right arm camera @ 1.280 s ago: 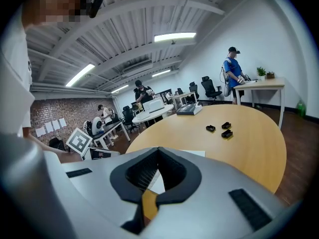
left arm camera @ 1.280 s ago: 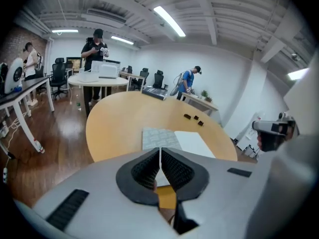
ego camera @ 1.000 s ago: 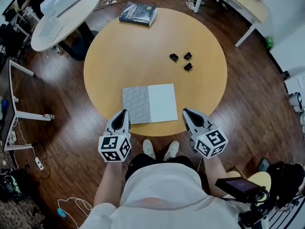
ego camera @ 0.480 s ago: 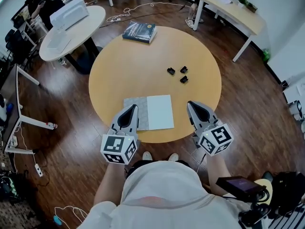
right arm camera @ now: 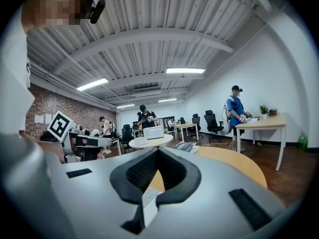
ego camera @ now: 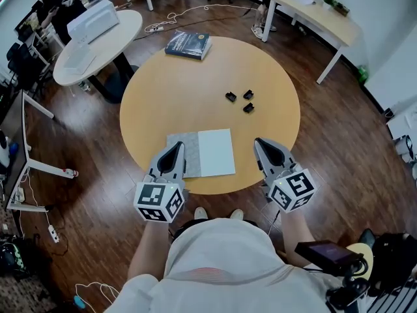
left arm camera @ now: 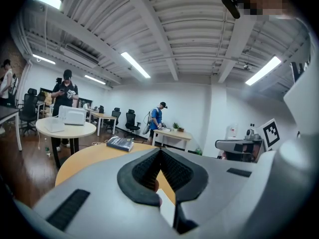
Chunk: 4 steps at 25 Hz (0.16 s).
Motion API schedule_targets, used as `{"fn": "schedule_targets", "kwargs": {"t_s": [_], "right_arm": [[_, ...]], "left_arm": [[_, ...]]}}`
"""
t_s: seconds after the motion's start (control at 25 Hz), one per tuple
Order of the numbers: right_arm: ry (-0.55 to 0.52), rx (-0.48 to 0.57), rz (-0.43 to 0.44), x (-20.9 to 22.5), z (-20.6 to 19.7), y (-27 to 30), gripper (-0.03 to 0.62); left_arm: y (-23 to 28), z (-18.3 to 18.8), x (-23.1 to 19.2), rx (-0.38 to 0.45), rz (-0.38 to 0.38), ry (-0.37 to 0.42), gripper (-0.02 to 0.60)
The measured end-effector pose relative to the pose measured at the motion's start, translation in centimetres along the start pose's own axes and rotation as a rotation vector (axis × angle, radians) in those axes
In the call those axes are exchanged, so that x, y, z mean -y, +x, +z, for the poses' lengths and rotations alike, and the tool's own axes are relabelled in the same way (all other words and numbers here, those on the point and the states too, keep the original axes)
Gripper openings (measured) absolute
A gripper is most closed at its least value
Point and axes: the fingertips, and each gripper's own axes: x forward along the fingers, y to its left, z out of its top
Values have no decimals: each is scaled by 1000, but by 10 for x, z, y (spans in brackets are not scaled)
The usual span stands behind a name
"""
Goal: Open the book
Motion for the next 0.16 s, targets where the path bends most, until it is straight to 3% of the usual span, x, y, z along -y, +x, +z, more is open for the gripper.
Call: {"fn": "schedule_targets", "kwargs": {"t_s": [0.16], "right_arm": [[-6,-5,4,1,0,-2,-3]], "left_arm": [[0,0,1,1,5,-5,12]]}}
